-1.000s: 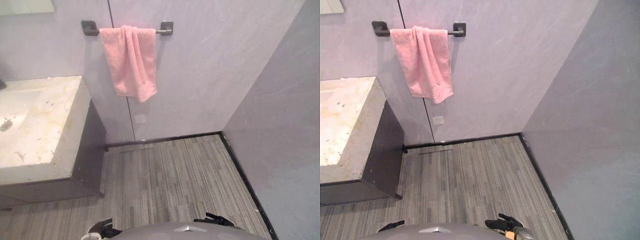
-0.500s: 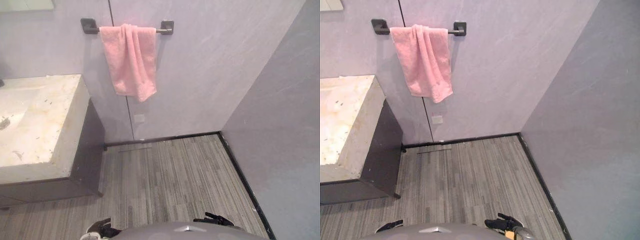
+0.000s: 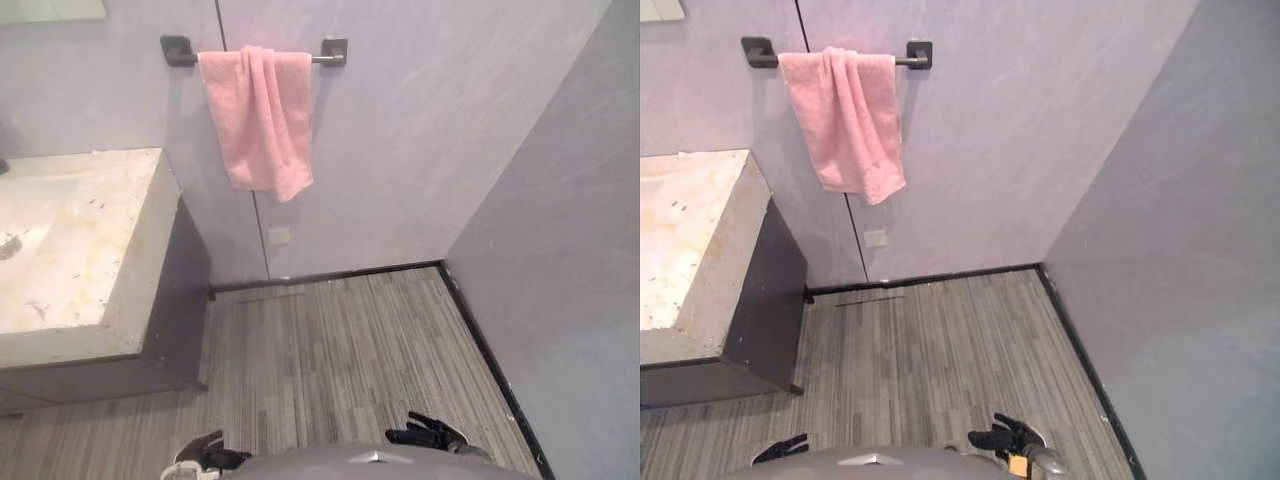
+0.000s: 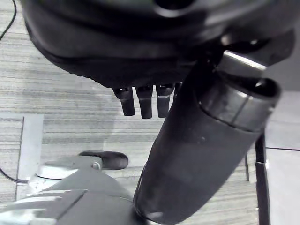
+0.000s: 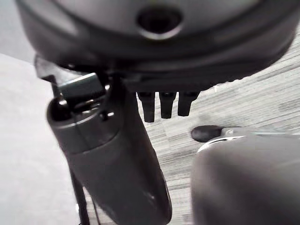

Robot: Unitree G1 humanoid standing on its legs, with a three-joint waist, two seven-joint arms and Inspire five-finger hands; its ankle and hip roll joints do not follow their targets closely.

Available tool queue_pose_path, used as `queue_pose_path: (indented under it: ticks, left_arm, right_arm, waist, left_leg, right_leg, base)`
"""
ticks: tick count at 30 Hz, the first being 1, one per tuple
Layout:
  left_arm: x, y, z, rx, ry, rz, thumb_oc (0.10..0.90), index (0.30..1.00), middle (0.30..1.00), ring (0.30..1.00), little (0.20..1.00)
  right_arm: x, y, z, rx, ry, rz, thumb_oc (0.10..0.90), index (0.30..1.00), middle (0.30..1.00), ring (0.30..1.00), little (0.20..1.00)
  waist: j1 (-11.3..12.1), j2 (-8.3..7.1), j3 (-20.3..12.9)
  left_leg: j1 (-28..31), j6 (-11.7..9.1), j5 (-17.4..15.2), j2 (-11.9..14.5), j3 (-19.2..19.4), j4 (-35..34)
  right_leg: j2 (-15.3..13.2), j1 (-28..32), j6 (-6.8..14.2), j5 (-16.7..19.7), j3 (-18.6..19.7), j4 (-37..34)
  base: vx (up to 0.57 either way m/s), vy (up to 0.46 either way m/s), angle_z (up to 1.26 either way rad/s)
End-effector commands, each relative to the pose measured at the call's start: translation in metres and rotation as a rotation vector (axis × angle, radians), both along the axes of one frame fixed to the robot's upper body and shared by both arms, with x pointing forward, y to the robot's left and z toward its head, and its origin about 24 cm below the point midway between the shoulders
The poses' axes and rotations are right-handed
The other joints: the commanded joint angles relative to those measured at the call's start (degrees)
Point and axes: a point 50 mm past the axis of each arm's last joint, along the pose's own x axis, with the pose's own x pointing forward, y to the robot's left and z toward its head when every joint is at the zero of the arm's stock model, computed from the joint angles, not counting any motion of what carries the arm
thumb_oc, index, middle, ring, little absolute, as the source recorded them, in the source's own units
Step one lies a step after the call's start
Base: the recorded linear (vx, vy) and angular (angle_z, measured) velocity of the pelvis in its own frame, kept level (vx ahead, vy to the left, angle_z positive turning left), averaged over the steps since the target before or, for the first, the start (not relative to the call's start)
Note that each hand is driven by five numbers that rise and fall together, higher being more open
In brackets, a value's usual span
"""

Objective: Organize the bathroom.

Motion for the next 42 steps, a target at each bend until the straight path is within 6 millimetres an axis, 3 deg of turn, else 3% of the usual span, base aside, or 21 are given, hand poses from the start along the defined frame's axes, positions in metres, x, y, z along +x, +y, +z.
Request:
queue_pose_path:
  ticks: [1, 3, 4, 6, 8, 10, 11, 12, 15, 17, 18, 19, 22, 23, 25, 26, 30, 34, 36, 39, 42]
  left_arm:
    - [0.052, -0.002, 0.012, -0.022, -0.204, 0.097, 0.8, 0.9, 0.9, 0.9, 0.9]
    - [0.066, 0.002, 0.019, -0.01, -0.263, 0.119, 0.8, 0.9, 0.9, 0.9, 0.9]
    - [0.084, 0.005, 0.03, 0.008, -0.341, 0.12, 0.8, 0.9, 0.9, 0.9, 0.9]
    - [0.1, 0.008, 0.041, 0.036, -0.416, 0.117, 0.8, 0.9, 0.9, 0.9, 0.9]
    - [0.119, 0.016, 0.06, 0.105, -0.521, 0.137, 0.8, 0.9, 0.9, 0.9, 0.9]
    - [0.132, 0.023, 0.076, 0.134, -0.609, 0.166, 0.8, 0.9, 0.9, 0.9, 0.9]
    - [0.132, 0.023, 0.075, 0.134, -0.609, 0.166, 0.8, 0.9, 0.9, 0.9, 0.9]
    - [0.15, 0.029, 0.099, 0.168, -0.741, 0.164, 0.8, 0.9, 0.9, 0.9, 0.9]
    - [0.171, 0.031, 0.129, 0.167, -0.893, 0.169, 0.8, 0.9, 0.9, 0.9, 0.9]
    - [0.199, 0.025, 0.175, 0.173, -1.114, 0.156, 0.8, 0.9, 0.9, 0.9, 0.9]
    - [0.202, 0.023, 0.182, 0.164, -1.148, 0.157, 0.8, 0.9, 0.9, 0.9, 0.9]
    - [0.211, 0.011, 0.204, 0.143, -1.255, 0.139, 0.8, 0.9, 0.9, 0.9, 0.9]
    - [0.218, -0.008, 0.233, 0.126, -1.371, 0.069, 0.8, 0.9, 0.9, 0.9, 0.9]
    - [0.217, -0.021, 0.246, 0.107, -1.429, 0.013, 0.8, 0.9, 0.9, 0.9, 0.9]
    - [0.215, -0.029, 0.251, 0.088, -1.455, -0.01, 0.8, 0.9, 0.9, 0.9, 0.9]
    - [0.212, -0.037, 0.254, 0.047, -1.468, -0.045, 0.8, 0.9, 0.9, 0.9, 0.9]
    - [0.201, -0.054, 0.249, -0.036, -1.451, -0.134, 0.8, 0.9, 0.9, 0.9, 0.9]
    - [0.19, -0.053, 0.247, -0.017, -1.444, -0.196, 0.8, 0.9, 0.9, 0.9, 0.9]
    - [0.189, -0.052, 0.245, -0.053, -1.414, -0.256, 0.8, 0.9, 0.9, 0.9, 0.9]
    - [0.188, -0.056, 0.242, -0.103, -1.391, -0.282, 0.8, 0.9, 0.9, 0.9, 0.9]
    - [0.191, -0.062, 0.24, -0.121, -1.381, -0.313, 0.8, 0.9, 0.9, 0.9, 0.9]
  right_arm:
    - [0.056, -0.009, 0.024, -0.062, -0.247, 0.075, 0.8, 0.9, 0.9, 0.9, 0.9]
    - [0.075, -0.006, 0.036, -0.074, -0.343, 0.09, 0.8, 0.9, 0.9, 0.9, 0.9]
    - [0.098, 0.0, 0.055, -0.095, -0.465, 0.109, 0.8, 0.9, 0.9, 0.9, 0.9]
    - [0.116, 0.005, 0.073, -0.102, -0.578, 0.113, 0.8, 0.9, 0.9, 0.9, 0.9]
    - [0.137, 0.012, 0.106, -0.123, -0.754, 0.126, 0.8, 0.9, 0.9, 0.9, 0.9]
    - [0.147, 0.018, 0.127, -0.129, -0.859, 0.136, 0.8, 0.9, 0.9, 0.9, 0.9]
    - [0.146, 0.018, 0.127, -0.129, -0.859, 0.136, 0.8, 0.9, 0.9, 0.9, 0.9]
    - [0.154, 0.02, 0.148, -0.152, -0.976, 0.147, 0.8, 0.9, 0.9, 0.9, 0.9]
    - [0.162, 0.024, 0.173, -0.172, -1.108, 0.151, 0.8, 0.9, 0.9, 0.9, 0.9]
    - [0.17, 0.028, 0.2, -0.195, -1.26, 0.163, 0.8, 0.9, 0.9, 0.9, 0.9]
    - [0.171, 0.028, 0.204, -0.197, -1.285, 0.164, 0.8, 0.9, 0.9, 0.9, 0.9]
    - [0.173, 0.031, 0.215, -0.198, -1.342, 0.156, 0.8, 0.9, 0.9, 0.9, 0.9]
    - [0.178, 0.037, 0.228, -0.179, -1.403, 0.117, 0.8, 0.9, 0.9, 0.9, 0.9]
    - [0.18, 0.043, 0.235, -0.155, -1.431, 0.104, 0.8, 0.9, 0.9, 0.9, 0.9]
    - [0.18, 0.046, 0.238, -0.146, -1.442, 0.102, 0.8, 0.9, 0.9, 0.9, 0.9]
    - [0.176, 0.047, 0.237, -0.144, -1.441, 0.108, 0.8, 0.9, 0.9, 0.9, 0.9]
    - [0.166, 0.043, 0.23, -0.13, -1.423, 0.098, 0.8, 0.9, 0.9, 0.9, 0.9]
    - [0.163, 0.044, 0.229, -0.117, -1.43, 0.093, 0.8, 0.9, 0.9, 0.9, 0.9]
    - [0.161, 0.043, 0.231, -0.131, -1.446, 0.049, 0.8, 0.9, 0.9, 0.9, 0.9]
    - [0.16, 0.047, 0.237, -0.154, -1.485, 0.004, 0.8, 0.9, 0.9, 0.9, 0.9]
    - [0.159, 0.047, 0.243, -0.183, -1.525, -0.067, 0.8, 0.9, 0.9, 0.9, 0.9]
  waist:
    - [0.0, 0.59, -0.6]
    - [-0.1, 0.72, -0.5]
    - [-0.3, 0.8, -0.3]
    - [-0.5, 0.92, 0.0]
    - [-0.9, 1.05, 0.3]
    - [-1.3, 0.98, 0.6]
    - [-1.3, 0.98, 0.6]
    - [-1.4, 0.67, 1.0]
    - [-1.2, 0.01, 2.1]
    - [-0.9, -1.37, 4.2]
    - [-0.8, -1.6, 4.4]
    - [-0.4, -1.98, 5.1]
    - [0.6, -1.81, 6.0]
    - [1.4, -0.96, 6.1]
    - [1.9, -0.08, 6.0]
    - [2.6, 1.48, 5.8]
    - [4.2, 2.74, 5.7]
    - [5.0, 2.51, 5.0]
    - [5.8, 1.66, 3.7]
    - [5.8, 1.64, 2.9]
    - [4.7, 3.59, 3.3]
  left_leg:
    - [-0.3, -0.7, -0.8, 1.6, 4.1, 1.1]
    - [-0.2, -0.8, -0.8, 1.7, 4.2, 1.3]
    - [-0.4, -0.9, -0.7, 1.8, 4.2, 1.7]
    - [-0.4, -0.9, -0.7, 2.0, 4.3, 2.0]
    - [-0.6, -1.2, -0.7, 2.3, 4.4, 2.8]
    - [-1.0, -1.6, -0.7, 2.6, 4.4, 3.9]
    - [-1.0, -1.6, -0.8, 2.6, 4.4, 4.0]
    - [-1.9, -2.1, -1.0, 2.8, 4.4, 6.4]
    - [-4.9, -3.1, 0.0, 3.3, 4.3, 12.8]
    - [-11.3, -4.8, 4.0, 4.8, 4.8, 26.6]
    - [-12.0, -4.9, 4.3, 5.0, 5.1, 28.2]
    - [-14.9, -5.1, 5.6, 5.3, 4.8, 32.9]
    - [-17.1, -4.5, 5.8, 5.4, 6.1, 31.2]
    - [-17.1, -4.1, 6.5, 5.4, 7.8, 25.4]
    - [-17.0, -4.1, 7.9, 5.5, 9.5, 19.9]
    - [-18.1, -4.9, 12.1, 5.9, 11.5, 12.1]
    - [-21.0, -7.3, 19.6, 7.0, 12.9, 5.5]
    - [-18.9, -4.6, 14.3, 5.0, 13.3, 5.4]
    - [-16.2, -1.4, 9.2, 3.2, 13.3, 3.7]
    - [-13.1, 0.8, 7.9, 2.1, 11.1, 1.6]
    - [-10.2, 1.4, 6.6, 2.4, 7.3, 1.1]
  right_leg:
    - [-0.2, -0.2, 2.2, 0.7, -2.1, 0.3]
    - [-0.1, -0.2, 2.0, 0.7, -1.9, 0.4]
    - [0.0, -0.2, 1.8, 0.7, -1.7, 0.6]
    - [0.1, -0.2, 1.6, 0.7, -1.5, 0.6]
    - [0.3, -0.2, 1.4, 0.6, -1.1, 0.7]
    - [0.3, -0.2, 1.2, 0.6, -0.9, 0.8]
    - [0.3, -0.2, 1.2, 0.6, -0.9, 0.8]
    - [0.0, -0.3, 1.0, 0.7, -0.7, 1.0]
    - [-0.4, -0.2, 0.4, 0.7, -0.7, 1.6]
    - [-1.0, -0.1, -1.1, 0.5, -1.1, 2.5]
    - [-1.1, -0.1, -1.3, 0.5, -1.2, 2.6]
    - [-1.4, 0.2, -1.8, 0.5, -1.3, 2.8]
    - [-0.9, 1.3, -1.6, 0.2, -0.8, 2.7]
    - [0.0, 2.1, -1.2, -0.5, -0.7, 2.4]
    - [0.8, 2.8, -1.0, -1.0, -0.4, 2.1]
    - [2.4, 4.3, -1.0, -2.1, 0.1, 1.6]
    - [4.0, 8.3, -1.2, -4.2, -0.2, 1.3]
    - [3.3, 8.6, -0.7, -6.2, 1.2, 4.1]
    - [0.3, 9.4, 1.7, -6.8, -0.1, 6.4]
    - [-2.8, 4.7, 5.1, -2.5, -1.6, 16.2]
    - [-4.8, -2.3, 6.3, -0.4, -1.5, 29.5]
  base:
    - [0.03, -0.036, 0.02]
    - [0.02, -0.042, 0.02]
    - [0.01, -0.064, 0.03]
    - [0.0, -0.06, 0.03]
    - [0.0, -0.056, 0.01]
    - [0.0, -0.025, 0.0]
    - [0.0, -0.053, -0.01]
    - [0.0, -0.035, -0.01]
    - [-0.01, -0.056, 0.05]
    - [-0.05, -0.115, 0.1]
    - [-0.02, -0.111, 0.16]
    - [0.03, -0.062, 0.15]
    - [0.13, -0.011, 0.03]
    - [0.28, 0.064, -0.06]
    - [0.31, 0.087, 0.02]
    - [0.32, 0.08, 0.17]
    - [0.41, 0.048, 0.04]
    - [0.32, 0.068, -0.46]
    - [0.34, 0.074, -0.53]
    - [0.17, 0.044, -0.2]
    - [0.17, 0.068, 0.09]
